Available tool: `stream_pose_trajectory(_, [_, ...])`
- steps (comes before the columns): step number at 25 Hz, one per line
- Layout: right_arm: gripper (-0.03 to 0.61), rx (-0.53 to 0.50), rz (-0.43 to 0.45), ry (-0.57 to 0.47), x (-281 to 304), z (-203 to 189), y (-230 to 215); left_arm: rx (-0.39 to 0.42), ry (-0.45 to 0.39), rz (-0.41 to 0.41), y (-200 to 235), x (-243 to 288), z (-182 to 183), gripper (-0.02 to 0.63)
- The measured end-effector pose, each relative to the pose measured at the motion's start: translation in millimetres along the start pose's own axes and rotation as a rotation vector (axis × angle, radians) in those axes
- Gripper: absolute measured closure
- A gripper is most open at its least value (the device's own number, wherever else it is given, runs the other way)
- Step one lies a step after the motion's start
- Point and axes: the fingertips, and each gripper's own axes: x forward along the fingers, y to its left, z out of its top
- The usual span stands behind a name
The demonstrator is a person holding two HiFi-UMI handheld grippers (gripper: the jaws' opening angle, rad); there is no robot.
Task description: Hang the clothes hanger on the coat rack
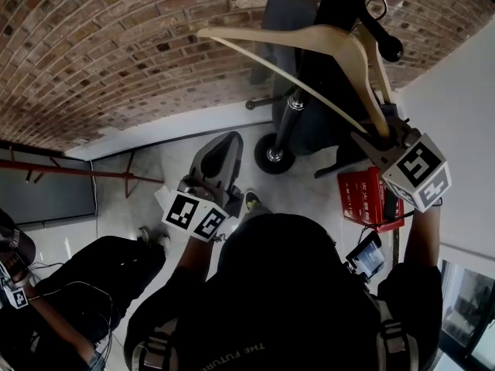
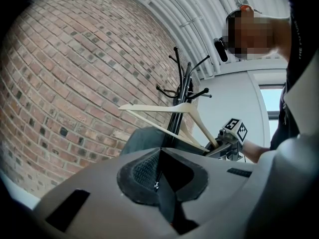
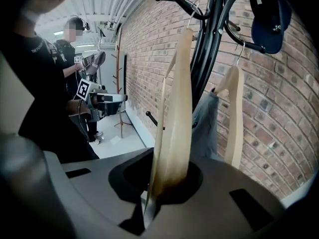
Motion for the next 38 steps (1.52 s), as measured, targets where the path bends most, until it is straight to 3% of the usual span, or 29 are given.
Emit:
stream_pose_trajectory(23, [0.551, -0.034, -0.064, 0.101, 9, -19, -17, -0.012, 0.005, 0.002, 6, 6, -3, 0.594])
stream_pose_trajectory(38, [0.551, -0.049, -0.091, 0.106, 9, -23, -20, -0.014, 0.008, 0.006, 0, 6, -5, 0.594])
